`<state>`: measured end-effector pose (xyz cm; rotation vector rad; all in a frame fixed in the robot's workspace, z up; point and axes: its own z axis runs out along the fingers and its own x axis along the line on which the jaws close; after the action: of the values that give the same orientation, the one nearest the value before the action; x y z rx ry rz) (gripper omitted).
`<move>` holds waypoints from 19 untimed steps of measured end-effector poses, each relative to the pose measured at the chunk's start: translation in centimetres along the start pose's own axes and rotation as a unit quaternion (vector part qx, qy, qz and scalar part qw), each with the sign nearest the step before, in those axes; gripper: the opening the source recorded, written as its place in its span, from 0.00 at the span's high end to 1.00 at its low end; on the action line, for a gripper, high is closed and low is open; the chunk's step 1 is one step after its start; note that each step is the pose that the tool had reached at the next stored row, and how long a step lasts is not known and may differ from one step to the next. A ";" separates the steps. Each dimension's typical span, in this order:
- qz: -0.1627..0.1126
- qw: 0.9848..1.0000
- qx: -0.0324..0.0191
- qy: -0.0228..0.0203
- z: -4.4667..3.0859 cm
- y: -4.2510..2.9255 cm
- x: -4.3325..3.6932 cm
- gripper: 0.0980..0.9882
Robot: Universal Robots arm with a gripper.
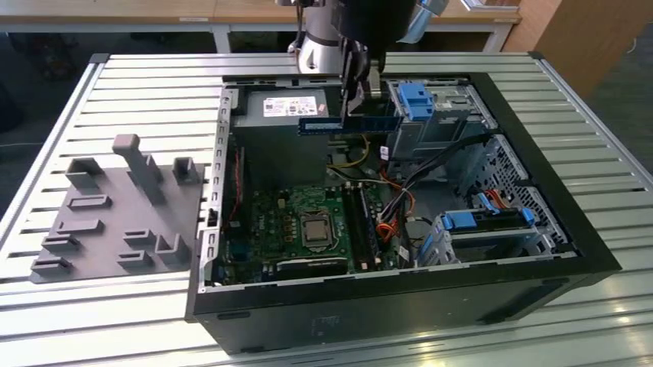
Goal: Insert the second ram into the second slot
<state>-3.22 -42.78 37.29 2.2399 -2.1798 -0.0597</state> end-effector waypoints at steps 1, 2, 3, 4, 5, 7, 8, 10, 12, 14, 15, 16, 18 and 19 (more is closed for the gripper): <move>0.000 1.000 0.000 0.000 0.00 0.00 0.15 0.96; 0.000 1.000 0.000 0.000 0.00 0.01 0.31 0.96; 0.000 1.000 0.000 0.000 -0.01 0.01 0.45 0.96; 0.000 1.000 0.000 0.000 -0.02 0.02 0.59 0.96; 0.000 1.000 0.000 0.000 -0.01 0.02 0.70 0.96; 0.000 1.000 0.000 0.000 -0.02 0.02 0.90 0.96; 0.000 1.000 0.000 0.000 -0.02 0.03 1.00 0.96; 0.000 1.000 0.000 0.000 -0.02 0.03 1.18 0.96; 0.000 1.000 0.000 0.000 -0.02 0.04 1.43 0.96; 0.000 1.000 0.000 0.000 -0.03 0.05 1.71 0.96; 0.000 1.000 0.000 0.000 -0.03 0.05 1.85 0.96; 0.000 1.000 0.000 0.000 -0.03 0.06 2.02 0.96; 0.000 1.000 0.000 0.000 -0.04 0.07 2.43 0.96; 0.000 1.000 0.000 0.000 -0.04 0.07 2.68 0.96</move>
<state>-3.22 -45.46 37.29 2.2397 -2.1796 -0.0592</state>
